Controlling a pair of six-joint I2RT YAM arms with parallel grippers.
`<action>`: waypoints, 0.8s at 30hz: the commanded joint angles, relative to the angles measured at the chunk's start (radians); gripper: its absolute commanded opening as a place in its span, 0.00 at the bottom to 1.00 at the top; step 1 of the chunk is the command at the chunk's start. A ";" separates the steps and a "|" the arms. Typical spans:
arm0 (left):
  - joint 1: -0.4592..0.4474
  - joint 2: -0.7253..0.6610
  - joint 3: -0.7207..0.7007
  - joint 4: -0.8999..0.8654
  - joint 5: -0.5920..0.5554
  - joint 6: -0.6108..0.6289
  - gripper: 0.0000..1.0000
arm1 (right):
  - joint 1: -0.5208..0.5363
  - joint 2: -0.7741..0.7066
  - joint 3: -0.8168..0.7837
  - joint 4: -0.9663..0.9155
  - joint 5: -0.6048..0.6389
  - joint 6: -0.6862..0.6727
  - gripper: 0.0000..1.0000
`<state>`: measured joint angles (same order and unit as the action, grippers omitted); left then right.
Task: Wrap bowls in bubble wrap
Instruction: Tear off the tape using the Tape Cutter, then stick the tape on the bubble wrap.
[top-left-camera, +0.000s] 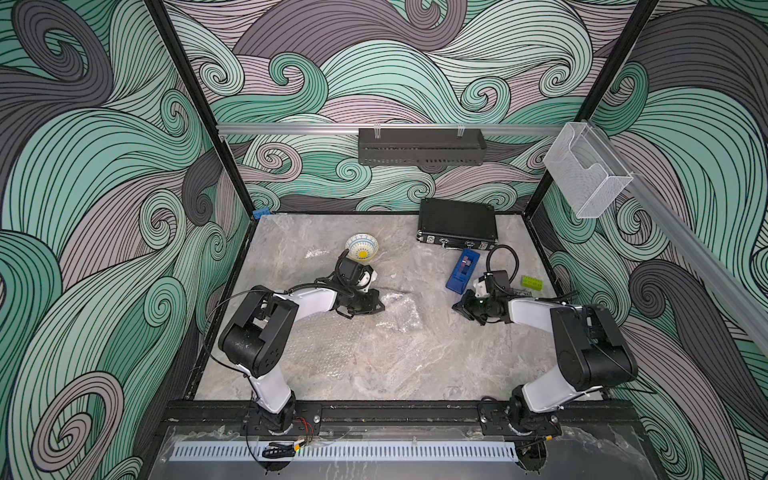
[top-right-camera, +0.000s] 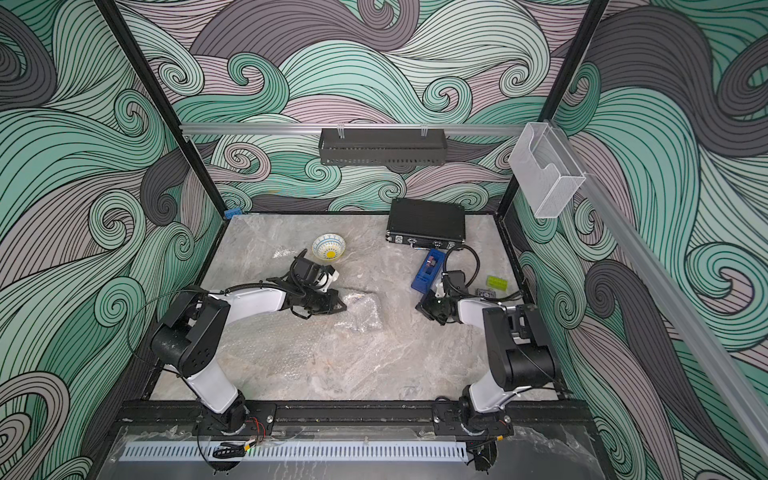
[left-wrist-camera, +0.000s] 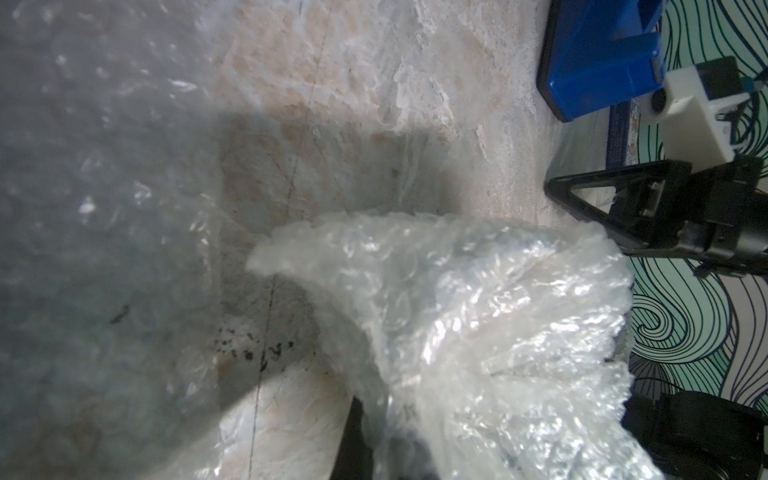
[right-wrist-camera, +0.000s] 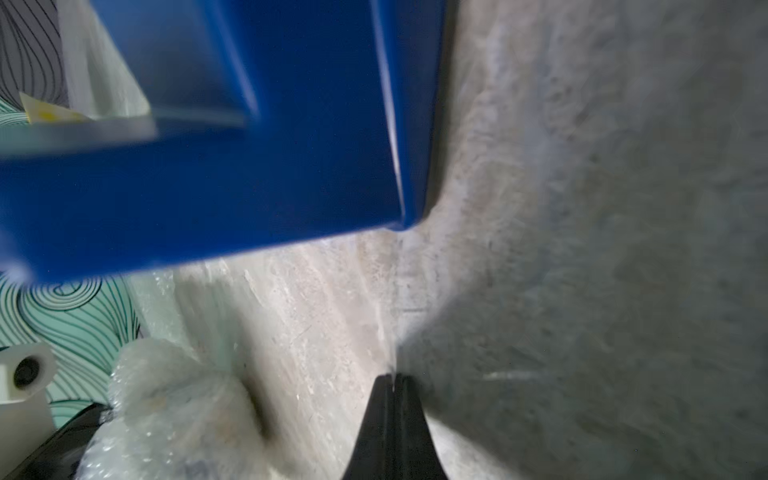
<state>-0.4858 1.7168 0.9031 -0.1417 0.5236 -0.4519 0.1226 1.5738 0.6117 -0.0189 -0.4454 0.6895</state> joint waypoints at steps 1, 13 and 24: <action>-0.011 0.002 0.030 -0.051 -0.003 0.021 0.00 | -0.001 0.000 -0.037 -0.111 0.044 -0.017 0.00; -0.011 -0.011 0.029 -0.048 -0.002 0.017 0.00 | 0.096 -0.230 0.235 -0.248 -0.090 0.023 0.00; -0.011 -0.038 0.022 -0.047 -0.008 0.015 0.00 | 0.435 -0.076 0.424 -0.121 -0.080 0.125 0.00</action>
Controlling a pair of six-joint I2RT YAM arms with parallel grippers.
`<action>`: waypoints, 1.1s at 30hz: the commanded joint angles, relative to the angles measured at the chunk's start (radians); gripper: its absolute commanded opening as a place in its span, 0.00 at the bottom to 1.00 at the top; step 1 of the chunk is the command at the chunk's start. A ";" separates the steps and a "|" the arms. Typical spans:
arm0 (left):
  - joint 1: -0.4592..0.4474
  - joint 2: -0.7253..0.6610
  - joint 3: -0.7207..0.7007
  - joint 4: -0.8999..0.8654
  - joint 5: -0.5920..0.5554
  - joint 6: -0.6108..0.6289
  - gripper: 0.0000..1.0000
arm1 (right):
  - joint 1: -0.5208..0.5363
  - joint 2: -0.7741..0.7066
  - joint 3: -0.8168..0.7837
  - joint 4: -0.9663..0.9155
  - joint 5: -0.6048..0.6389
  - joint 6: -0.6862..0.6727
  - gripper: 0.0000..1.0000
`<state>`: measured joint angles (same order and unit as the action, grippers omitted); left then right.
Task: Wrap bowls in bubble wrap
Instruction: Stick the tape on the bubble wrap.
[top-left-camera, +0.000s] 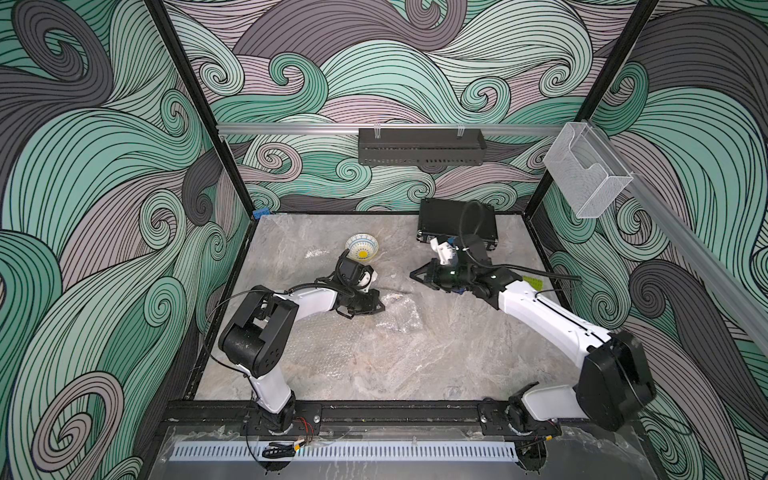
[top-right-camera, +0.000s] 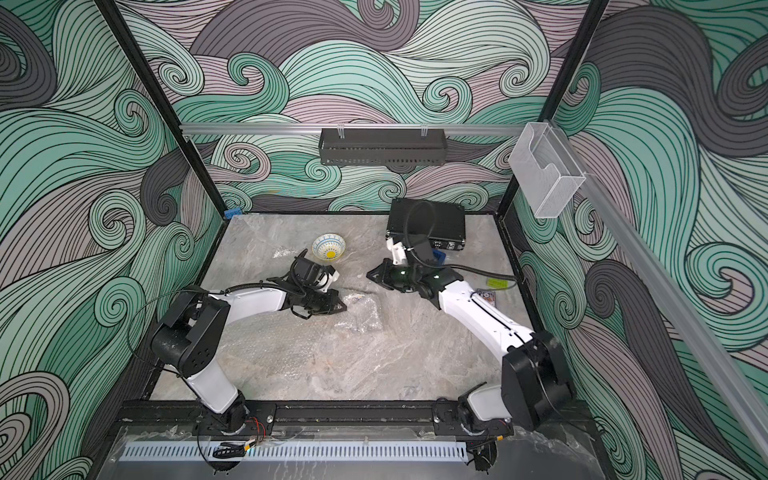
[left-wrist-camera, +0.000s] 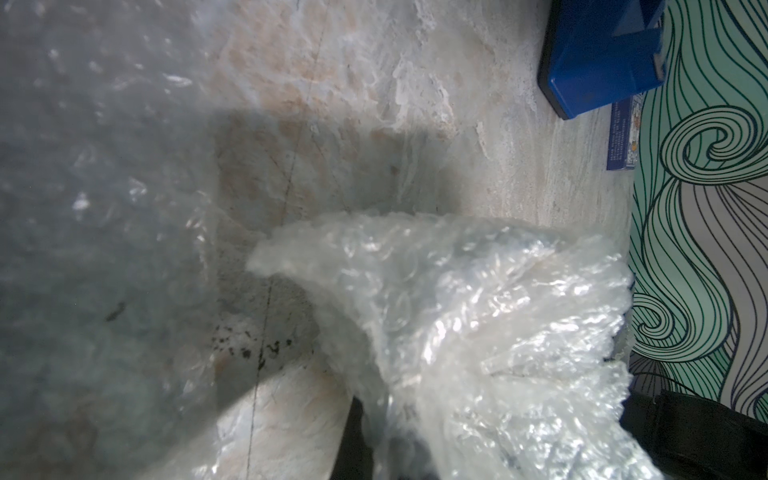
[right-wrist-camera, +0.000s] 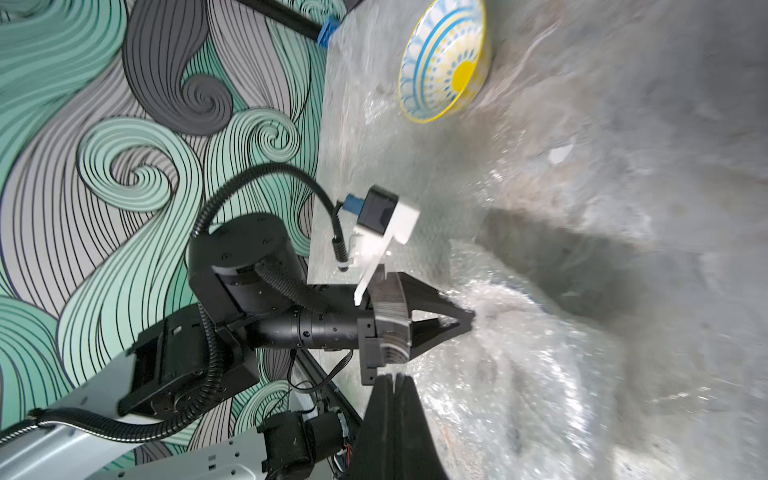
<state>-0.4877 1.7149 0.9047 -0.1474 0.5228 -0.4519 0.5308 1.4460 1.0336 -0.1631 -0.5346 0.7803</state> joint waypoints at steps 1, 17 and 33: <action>-0.010 -0.038 0.018 -0.043 -0.007 0.015 0.00 | 0.043 0.076 0.005 0.045 0.009 0.040 0.00; -0.009 -0.054 0.010 -0.046 -0.014 0.022 0.00 | 0.119 0.340 0.093 0.080 -0.024 -0.031 0.00; -0.010 -0.057 0.008 -0.053 -0.030 0.027 0.00 | 0.119 0.402 -0.036 0.149 -0.050 -0.041 0.00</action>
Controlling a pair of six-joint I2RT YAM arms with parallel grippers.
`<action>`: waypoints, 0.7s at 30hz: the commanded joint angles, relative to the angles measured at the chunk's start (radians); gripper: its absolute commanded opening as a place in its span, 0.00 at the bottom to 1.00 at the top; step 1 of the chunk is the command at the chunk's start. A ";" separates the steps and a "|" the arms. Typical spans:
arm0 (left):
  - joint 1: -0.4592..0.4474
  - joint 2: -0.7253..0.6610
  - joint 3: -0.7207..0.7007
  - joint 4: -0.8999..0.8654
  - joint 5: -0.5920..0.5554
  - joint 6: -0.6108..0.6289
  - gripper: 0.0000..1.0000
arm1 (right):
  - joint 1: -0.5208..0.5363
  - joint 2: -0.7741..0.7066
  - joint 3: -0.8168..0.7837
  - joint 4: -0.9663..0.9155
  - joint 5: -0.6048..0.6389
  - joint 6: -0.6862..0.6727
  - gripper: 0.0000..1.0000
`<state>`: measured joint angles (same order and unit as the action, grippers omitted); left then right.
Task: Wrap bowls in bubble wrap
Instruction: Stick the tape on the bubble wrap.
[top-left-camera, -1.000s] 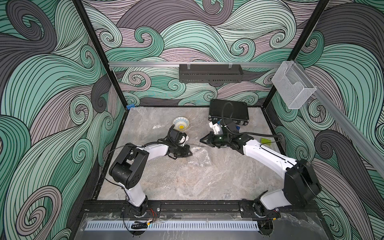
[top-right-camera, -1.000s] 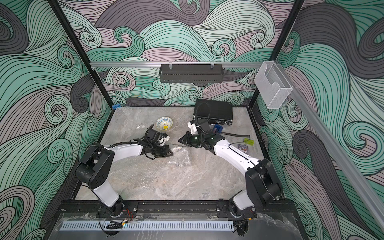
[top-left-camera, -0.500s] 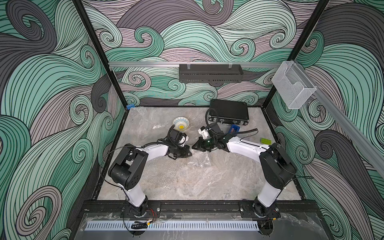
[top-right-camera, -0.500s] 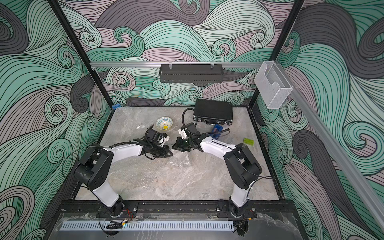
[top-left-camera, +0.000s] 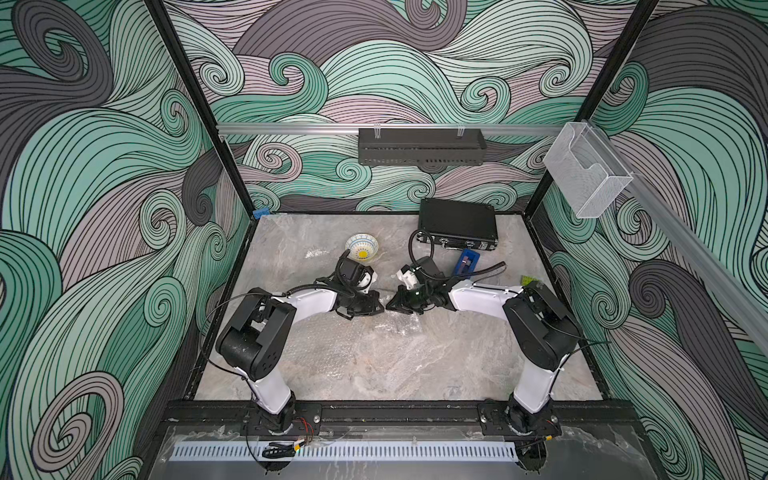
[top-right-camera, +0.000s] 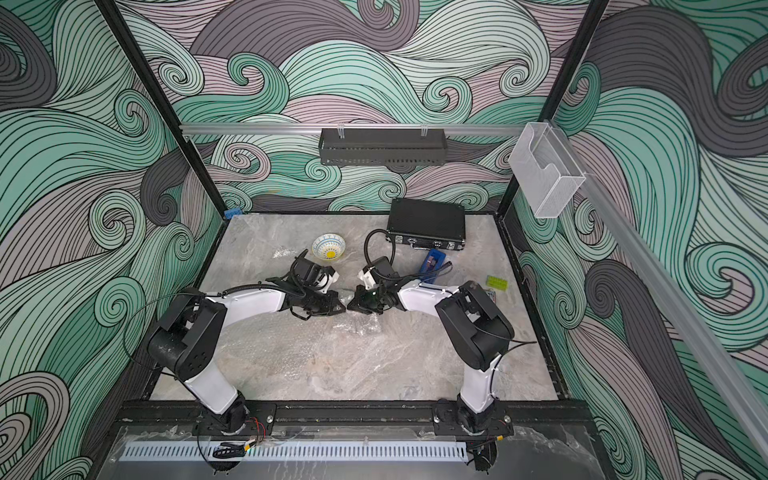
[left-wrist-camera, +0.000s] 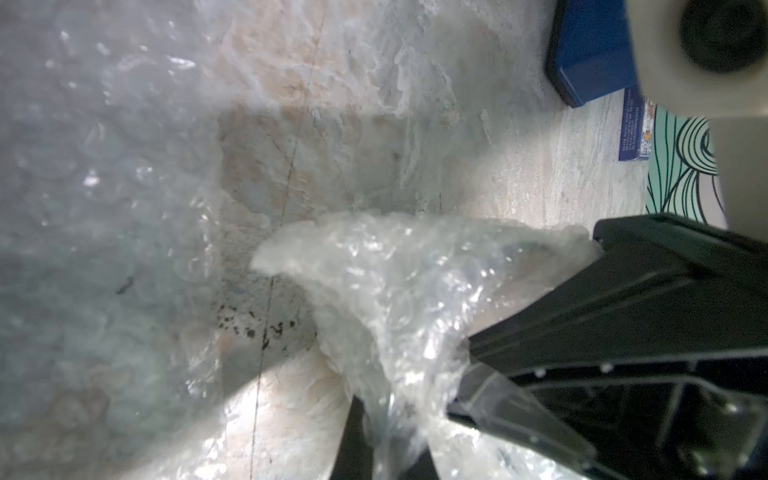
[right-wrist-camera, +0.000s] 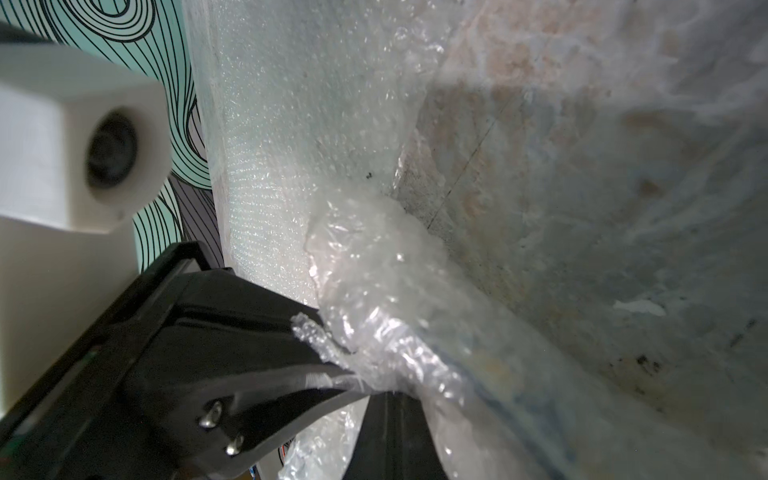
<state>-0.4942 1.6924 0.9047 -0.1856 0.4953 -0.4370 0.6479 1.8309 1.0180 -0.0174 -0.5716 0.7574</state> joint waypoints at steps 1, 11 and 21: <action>-0.003 -0.034 0.008 -0.017 -0.006 0.011 0.00 | 0.001 0.020 -0.023 0.005 -0.015 -0.018 0.00; -0.001 -0.116 -0.008 -0.091 -0.169 -0.028 0.27 | 0.001 0.034 -0.024 0.014 -0.021 -0.022 0.00; -0.003 -0.363 -0.038 -0.128 -0.245 0.005 0.66 | -0.001 0.035 -0.024 0.021 -0.030 -0.023 0.00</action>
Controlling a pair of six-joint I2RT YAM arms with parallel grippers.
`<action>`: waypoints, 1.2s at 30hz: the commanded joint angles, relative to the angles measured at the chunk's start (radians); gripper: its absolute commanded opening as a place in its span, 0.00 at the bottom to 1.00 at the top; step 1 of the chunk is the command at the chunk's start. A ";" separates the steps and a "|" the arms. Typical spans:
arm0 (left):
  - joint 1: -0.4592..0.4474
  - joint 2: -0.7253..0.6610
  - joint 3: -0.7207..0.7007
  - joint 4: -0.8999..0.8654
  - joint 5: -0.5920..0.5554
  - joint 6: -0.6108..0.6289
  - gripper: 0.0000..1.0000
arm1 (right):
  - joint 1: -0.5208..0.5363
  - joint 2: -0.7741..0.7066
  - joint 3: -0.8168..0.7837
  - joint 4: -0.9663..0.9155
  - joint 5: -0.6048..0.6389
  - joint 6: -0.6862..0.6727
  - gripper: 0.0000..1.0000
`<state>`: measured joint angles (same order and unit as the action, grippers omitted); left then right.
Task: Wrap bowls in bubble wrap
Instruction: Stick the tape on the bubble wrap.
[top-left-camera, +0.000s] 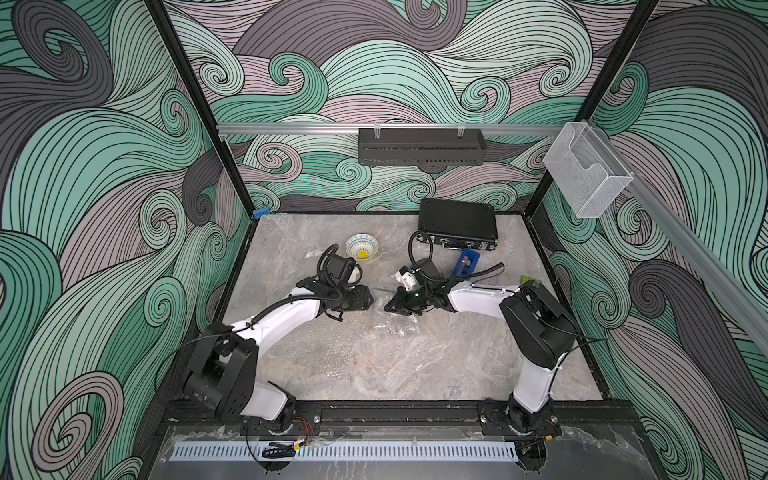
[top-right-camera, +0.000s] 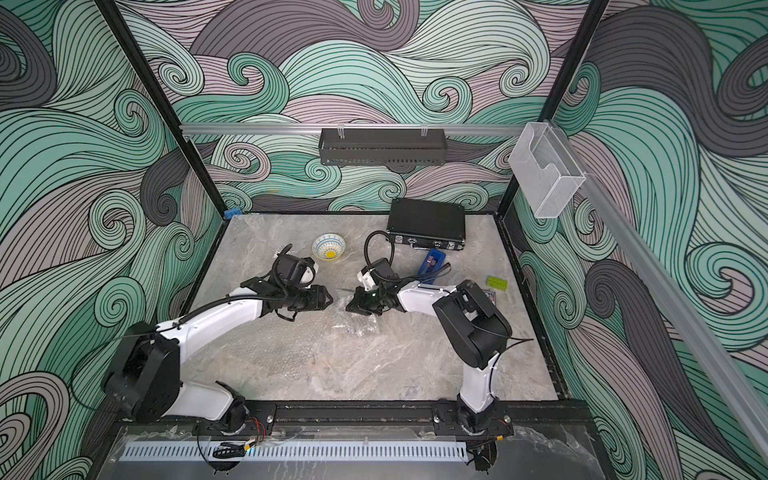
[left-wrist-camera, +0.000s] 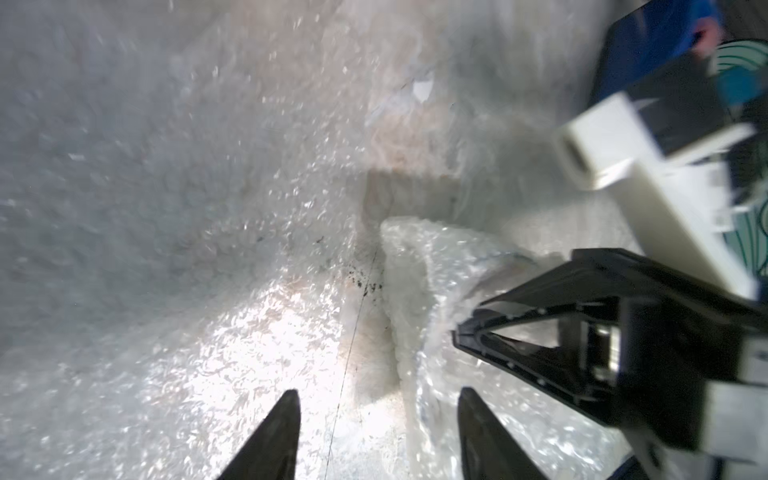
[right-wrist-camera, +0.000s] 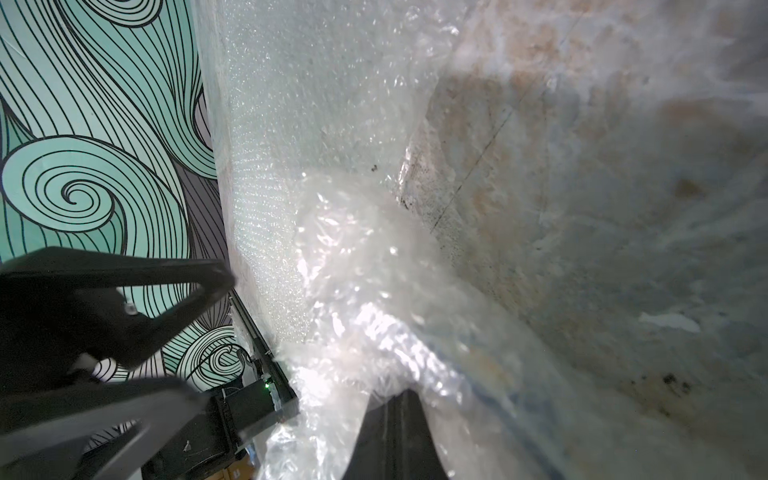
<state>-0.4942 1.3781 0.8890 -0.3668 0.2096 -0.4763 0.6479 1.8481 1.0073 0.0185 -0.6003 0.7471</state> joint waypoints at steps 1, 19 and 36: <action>-0.003 -0.049 -0.052 0.131 0.100 0.049 0.70 | -0.001 0.020 -0.013 -0.014 -0.003 -0.011 0.00; 0.003 0.256 0.083 0.207 0.197 0.121 0.77 | 0.000 -0.004 -0.014 -0.026 -0.012 -0.015 0.00; 0.055 0.417 0.141 0.219 0.250 0.062 0.29 | 0.002 -0.024 -0.031 -0.044 -0.014 -0.029 0.00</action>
<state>-0.4603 1.7569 1.0126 -0.1604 0.4347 -0.3943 0.6479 1.8420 0.9993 0.0124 -0.6071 0.7345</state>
